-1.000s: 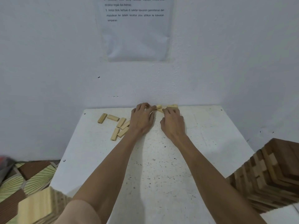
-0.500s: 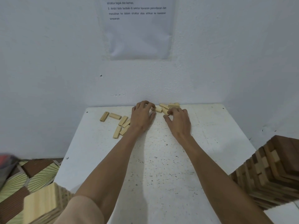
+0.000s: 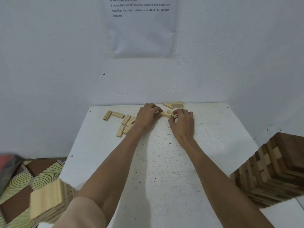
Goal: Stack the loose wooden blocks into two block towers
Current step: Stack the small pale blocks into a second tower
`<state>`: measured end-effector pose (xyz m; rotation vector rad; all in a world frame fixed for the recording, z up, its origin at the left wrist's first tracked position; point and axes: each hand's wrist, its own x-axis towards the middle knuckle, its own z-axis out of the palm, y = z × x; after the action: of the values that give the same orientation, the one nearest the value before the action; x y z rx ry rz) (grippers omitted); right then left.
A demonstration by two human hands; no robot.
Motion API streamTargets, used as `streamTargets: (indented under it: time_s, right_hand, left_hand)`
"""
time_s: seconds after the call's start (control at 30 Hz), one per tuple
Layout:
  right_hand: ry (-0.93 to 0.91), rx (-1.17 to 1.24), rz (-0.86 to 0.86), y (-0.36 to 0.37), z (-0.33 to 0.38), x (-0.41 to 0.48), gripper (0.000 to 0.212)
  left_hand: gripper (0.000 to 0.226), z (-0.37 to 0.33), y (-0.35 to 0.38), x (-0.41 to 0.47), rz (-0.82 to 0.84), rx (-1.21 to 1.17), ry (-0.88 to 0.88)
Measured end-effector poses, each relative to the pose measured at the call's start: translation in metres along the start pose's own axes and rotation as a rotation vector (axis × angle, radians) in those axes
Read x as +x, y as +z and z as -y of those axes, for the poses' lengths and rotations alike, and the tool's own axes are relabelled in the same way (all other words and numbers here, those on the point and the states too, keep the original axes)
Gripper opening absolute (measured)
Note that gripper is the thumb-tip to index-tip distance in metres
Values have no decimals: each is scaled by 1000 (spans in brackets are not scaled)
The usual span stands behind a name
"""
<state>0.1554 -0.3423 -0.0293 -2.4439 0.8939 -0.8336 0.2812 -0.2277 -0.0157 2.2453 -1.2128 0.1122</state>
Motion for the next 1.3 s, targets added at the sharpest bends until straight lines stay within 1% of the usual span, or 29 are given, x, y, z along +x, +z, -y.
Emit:
streamTargets:
  time_s: [0.2, 0.4, 0.5, 0.67, 0.8, 0.9, 1.07, 1.3]
  right_hand:
    - [25, 75, -18, -18, -3, -30, 18]
    - [63, 195, -21, -45, -2, -82, 17]
    - [-7, 202, -2, -59, 2, -115, 17]
    - [-118, 209, 47, -85, 6, -166, 16]
    - [-177, 214, 154, -107, 3, -205, 21]
    - [-239, 184, 206, -120, -5, -229, 21]
    - [-331, 168, 233, -126, -12, -240, 18]
    - [-362, 149, 238, -127, -10, -241, 23]
  left_hand:
    - [19, -13, -9, -28, -4, -105, -44]
    - [18, -37, -17, -87, -69, -200, -111]
    - [19, -52, -22, -127, -96, -271, -156]
    - [19, -75, -35, -191, -145, -322, -192]
    - [16, -87, -47, -237, -132, -286, -182]
    - [16, -90, -54, -265, -114, -243, -204]
    - [19, -94, -53, -282, -61, -160, -199]
    - [27, -90, -63, -287, -40, -136, -202]
